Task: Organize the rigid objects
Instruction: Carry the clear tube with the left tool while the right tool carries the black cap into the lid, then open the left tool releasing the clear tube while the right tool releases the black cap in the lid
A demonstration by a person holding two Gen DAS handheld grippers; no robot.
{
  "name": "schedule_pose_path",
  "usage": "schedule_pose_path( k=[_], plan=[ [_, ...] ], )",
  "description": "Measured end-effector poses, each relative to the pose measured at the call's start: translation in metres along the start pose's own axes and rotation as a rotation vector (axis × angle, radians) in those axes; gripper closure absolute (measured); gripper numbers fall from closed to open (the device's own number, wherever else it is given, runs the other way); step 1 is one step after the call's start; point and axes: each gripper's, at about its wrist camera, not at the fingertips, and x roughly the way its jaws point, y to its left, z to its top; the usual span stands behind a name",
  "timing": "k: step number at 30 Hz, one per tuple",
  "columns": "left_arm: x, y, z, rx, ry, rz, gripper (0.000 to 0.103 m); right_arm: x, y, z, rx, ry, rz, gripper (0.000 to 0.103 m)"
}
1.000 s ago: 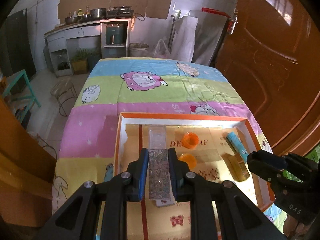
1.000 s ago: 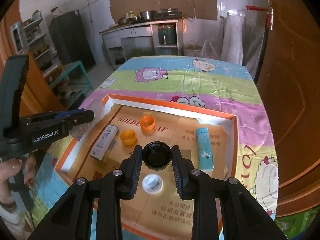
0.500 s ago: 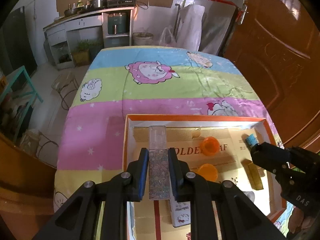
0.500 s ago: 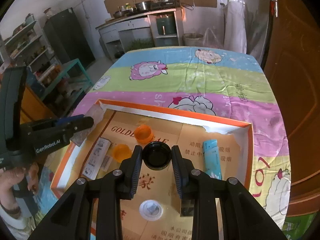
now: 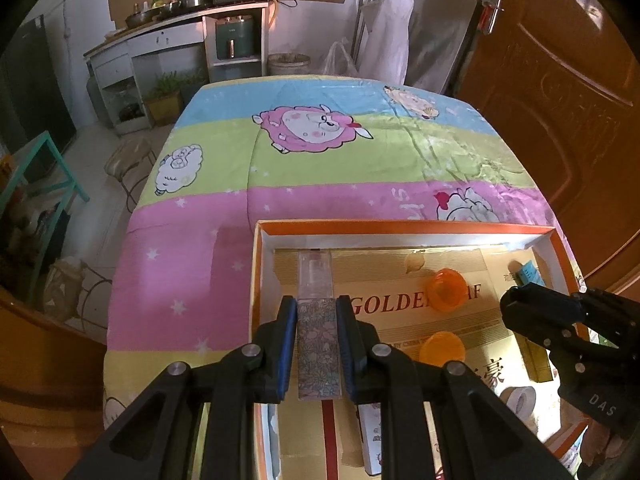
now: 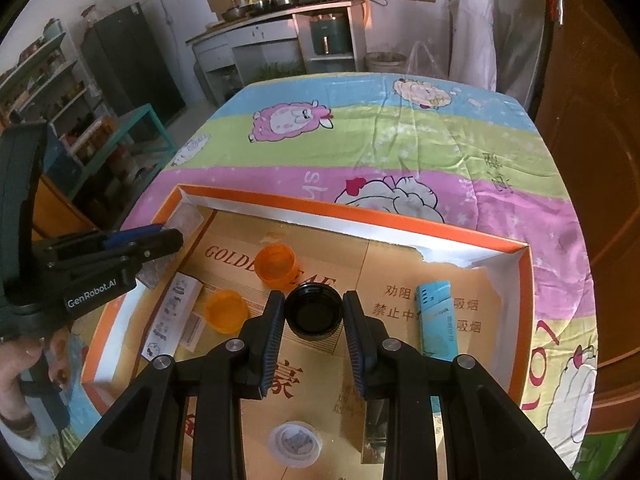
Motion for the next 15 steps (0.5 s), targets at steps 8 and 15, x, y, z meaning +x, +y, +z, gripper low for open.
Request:
schedule_pose_path(
  k=[8, 15],
  plan=[
    [0.008, 0.001, -0.001, 0.004, 0.012, 0.001, 0.082, 0.008, 0.004, 0.0, -0.021, 0.016, -0.01, 0.073],
    [0.012, 0.001, -0.002, 0.004, 0.012, 0.0, 0.083, 0.016, 0.006, 0.0, -0.034, 0.031, -0.016, 0.073]
  ],
)
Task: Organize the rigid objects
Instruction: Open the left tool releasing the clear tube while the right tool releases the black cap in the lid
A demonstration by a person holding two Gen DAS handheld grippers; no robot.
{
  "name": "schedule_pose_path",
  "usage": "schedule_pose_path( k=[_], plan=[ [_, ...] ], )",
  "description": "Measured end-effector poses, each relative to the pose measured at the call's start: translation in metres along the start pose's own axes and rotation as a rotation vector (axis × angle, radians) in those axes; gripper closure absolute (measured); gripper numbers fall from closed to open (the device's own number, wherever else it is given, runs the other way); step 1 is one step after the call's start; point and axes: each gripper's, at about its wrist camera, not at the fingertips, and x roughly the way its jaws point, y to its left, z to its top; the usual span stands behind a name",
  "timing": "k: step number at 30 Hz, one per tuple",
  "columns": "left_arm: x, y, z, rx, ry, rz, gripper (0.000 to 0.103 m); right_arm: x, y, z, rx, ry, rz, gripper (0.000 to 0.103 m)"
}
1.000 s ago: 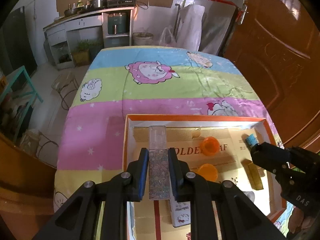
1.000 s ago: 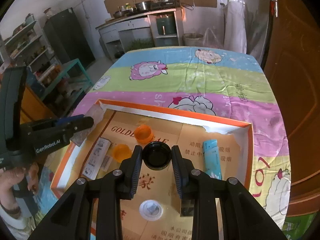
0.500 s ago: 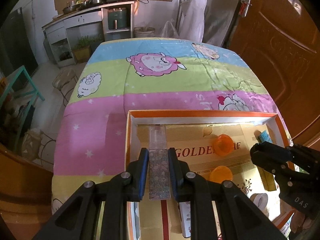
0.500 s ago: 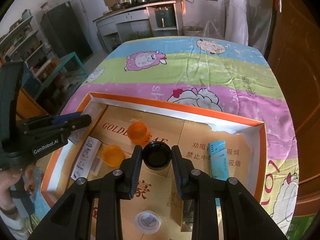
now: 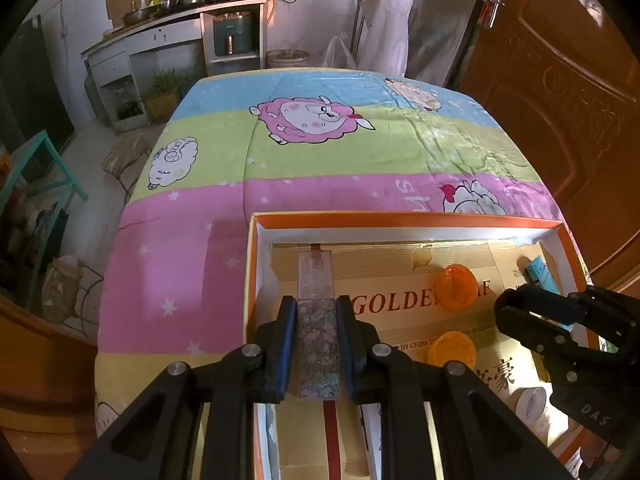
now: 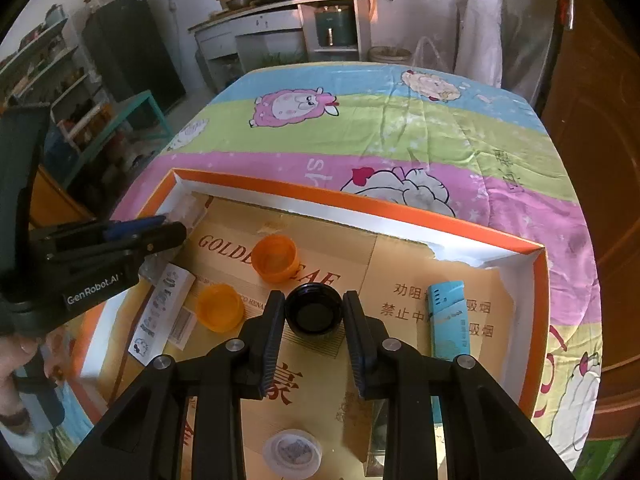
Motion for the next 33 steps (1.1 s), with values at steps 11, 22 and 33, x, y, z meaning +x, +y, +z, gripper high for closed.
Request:
schedule_pose_path(
  k=[11, 22, 33],
  plan=[
    [0.0, 0.002, 0.0, -0.011, -0.005, -0.012, 0.082, 0.009, 0.0, -0.003, -0.009, 0.016, -0.011, 0.072],
    [-0.012, 0.001, -0.002, -0.025, -0.057, -0.043, 0.071, 0.007, -0.001, -0.005, -0.004, 0.008, -0.004, 0.072],
    [-0.039, -0.004, -0.009, -0.024, -0.1, -0.06, 0.069, -0.01, 0.004, -0.011, -0.005, -0.027, -0.003, 0.066]
  ],
)
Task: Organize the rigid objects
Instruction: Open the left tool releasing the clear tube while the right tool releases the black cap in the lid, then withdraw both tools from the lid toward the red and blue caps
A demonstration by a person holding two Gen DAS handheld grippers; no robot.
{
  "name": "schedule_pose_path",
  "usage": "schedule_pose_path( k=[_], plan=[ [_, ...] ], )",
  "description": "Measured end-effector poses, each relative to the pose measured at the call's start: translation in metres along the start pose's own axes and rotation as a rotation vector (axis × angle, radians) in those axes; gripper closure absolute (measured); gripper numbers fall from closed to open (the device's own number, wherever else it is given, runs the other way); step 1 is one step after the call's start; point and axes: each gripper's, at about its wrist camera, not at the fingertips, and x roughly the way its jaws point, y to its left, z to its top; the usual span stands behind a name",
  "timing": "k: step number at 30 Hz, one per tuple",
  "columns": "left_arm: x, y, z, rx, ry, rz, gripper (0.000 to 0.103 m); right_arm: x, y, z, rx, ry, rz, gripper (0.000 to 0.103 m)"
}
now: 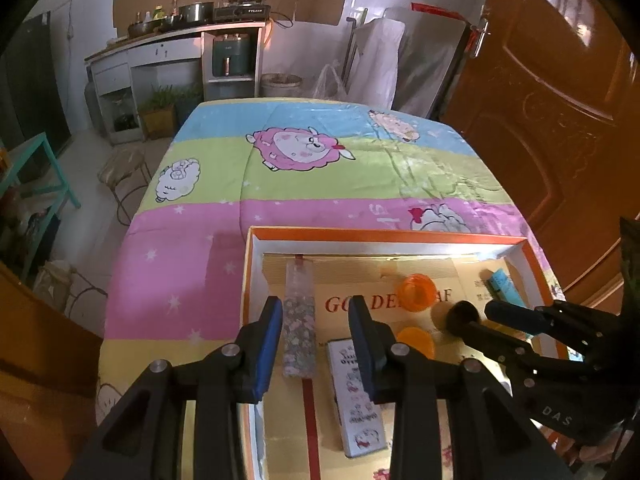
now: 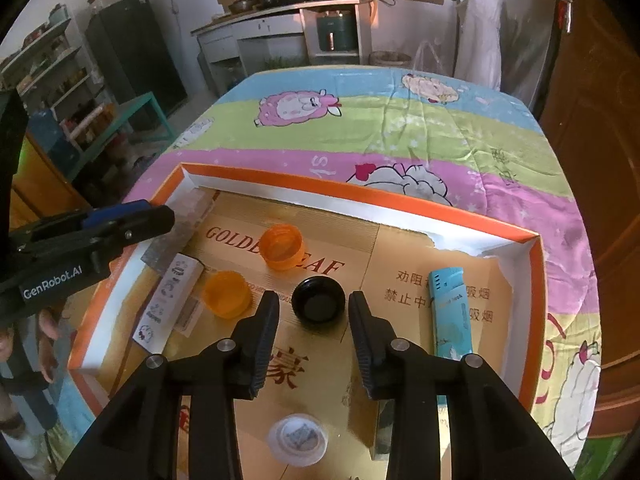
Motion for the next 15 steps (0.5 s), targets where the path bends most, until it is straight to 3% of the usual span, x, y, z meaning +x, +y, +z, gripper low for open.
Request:
schedule_pose_path(
  k=[15],
  plan=[
    [-0.048, -0.016, -0.023, 0.002, -0.056, -0.005, 0.069, -0.038, 0.01, -0.02, 0.017, -0.034, 0.011, 0.065]
  ],
)
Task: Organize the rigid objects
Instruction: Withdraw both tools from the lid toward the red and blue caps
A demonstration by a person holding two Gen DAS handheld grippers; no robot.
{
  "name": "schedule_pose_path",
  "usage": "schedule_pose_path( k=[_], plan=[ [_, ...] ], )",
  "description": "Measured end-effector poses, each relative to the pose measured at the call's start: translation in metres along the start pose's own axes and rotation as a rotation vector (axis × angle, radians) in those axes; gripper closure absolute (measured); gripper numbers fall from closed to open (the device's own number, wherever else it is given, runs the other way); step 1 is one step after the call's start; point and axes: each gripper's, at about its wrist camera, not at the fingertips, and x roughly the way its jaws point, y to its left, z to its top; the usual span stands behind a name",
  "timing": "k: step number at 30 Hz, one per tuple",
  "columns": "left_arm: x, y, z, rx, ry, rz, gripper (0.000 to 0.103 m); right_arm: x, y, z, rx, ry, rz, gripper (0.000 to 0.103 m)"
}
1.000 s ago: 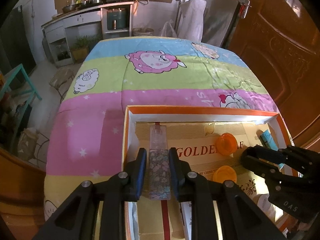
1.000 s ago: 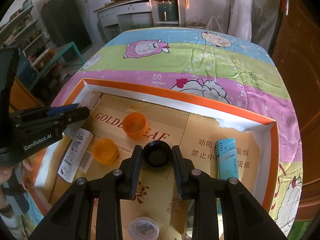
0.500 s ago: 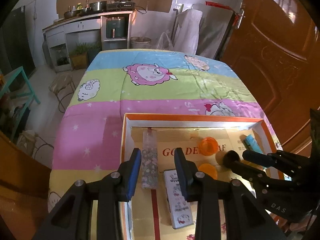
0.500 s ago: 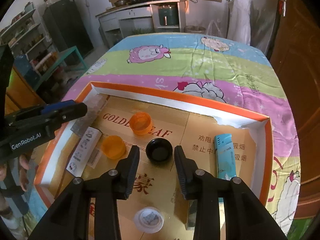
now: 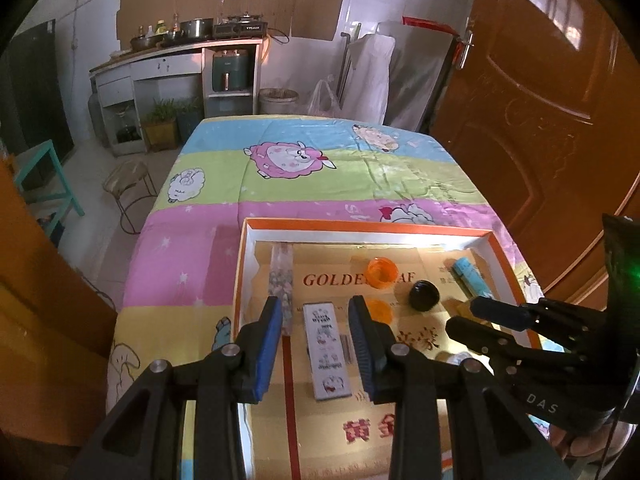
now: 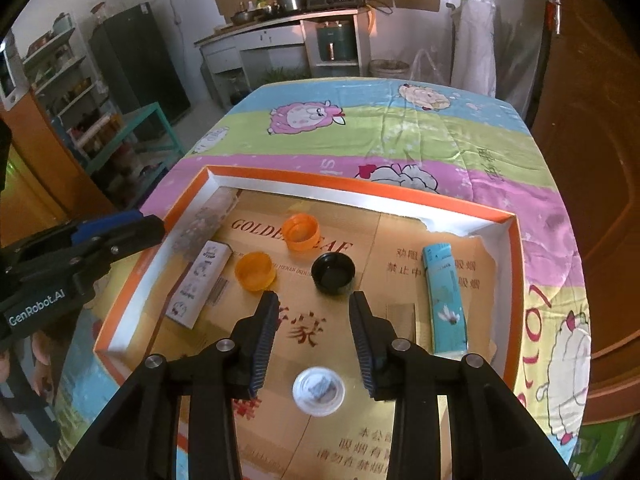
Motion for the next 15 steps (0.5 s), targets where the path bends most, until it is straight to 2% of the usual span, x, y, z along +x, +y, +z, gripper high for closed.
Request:
schedule_pose_path(
  k=[15],
  plan=[
    [-0.038, -0.019, -0.03, 0.02, -0.044, -0.011, 0.069, -0.042, 0.008, -0.032, 0.022, -0.025, 0.007, 0.065]
  ],
)
